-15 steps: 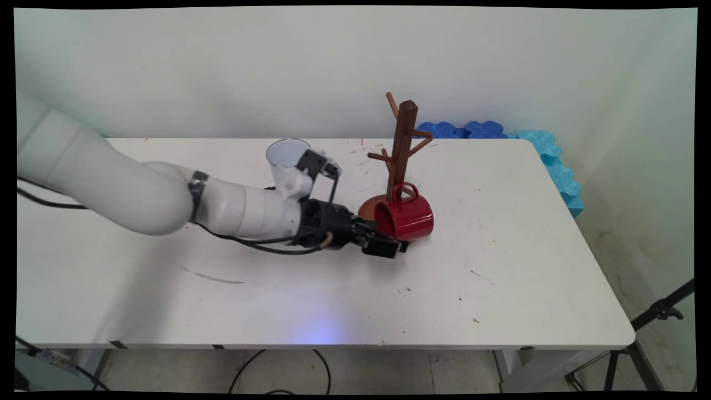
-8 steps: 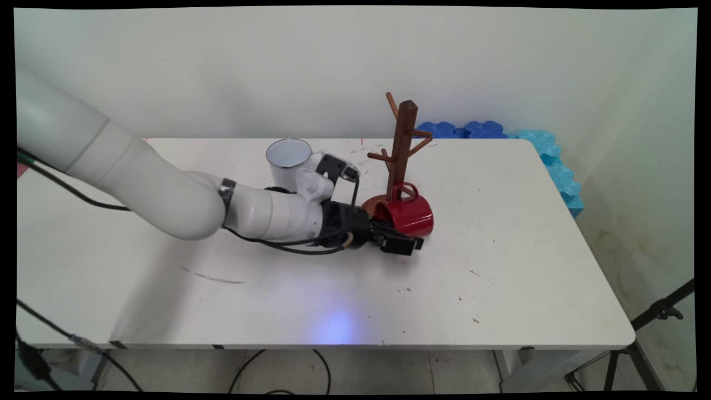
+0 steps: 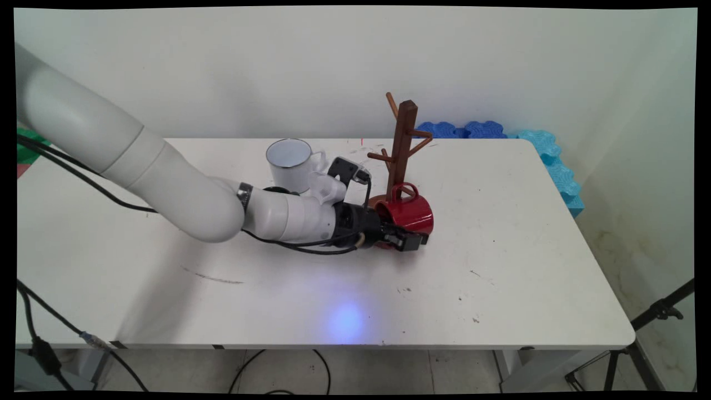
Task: Pick up the red mug from the rack, then place the picked object on the table
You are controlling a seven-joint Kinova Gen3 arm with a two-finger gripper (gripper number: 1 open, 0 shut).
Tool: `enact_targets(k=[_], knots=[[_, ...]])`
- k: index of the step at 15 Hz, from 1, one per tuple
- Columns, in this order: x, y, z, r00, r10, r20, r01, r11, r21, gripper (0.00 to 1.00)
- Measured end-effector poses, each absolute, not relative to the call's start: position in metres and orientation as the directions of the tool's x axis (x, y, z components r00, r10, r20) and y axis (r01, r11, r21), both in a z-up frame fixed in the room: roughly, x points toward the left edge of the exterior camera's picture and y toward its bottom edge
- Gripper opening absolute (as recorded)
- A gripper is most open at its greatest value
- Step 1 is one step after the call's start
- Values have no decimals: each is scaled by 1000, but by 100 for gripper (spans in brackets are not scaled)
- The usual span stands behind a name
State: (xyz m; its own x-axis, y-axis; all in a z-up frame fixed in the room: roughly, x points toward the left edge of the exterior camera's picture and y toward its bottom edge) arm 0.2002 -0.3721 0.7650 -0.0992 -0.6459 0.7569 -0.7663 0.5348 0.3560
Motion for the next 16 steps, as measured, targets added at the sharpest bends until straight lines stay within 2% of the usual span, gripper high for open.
enact_targets(k=[8,16], knots=[[196,-378,760,-102,-637,764,-756,548,357,0],[195,-361,781,-123,-576,808,-698,629,342,0]])
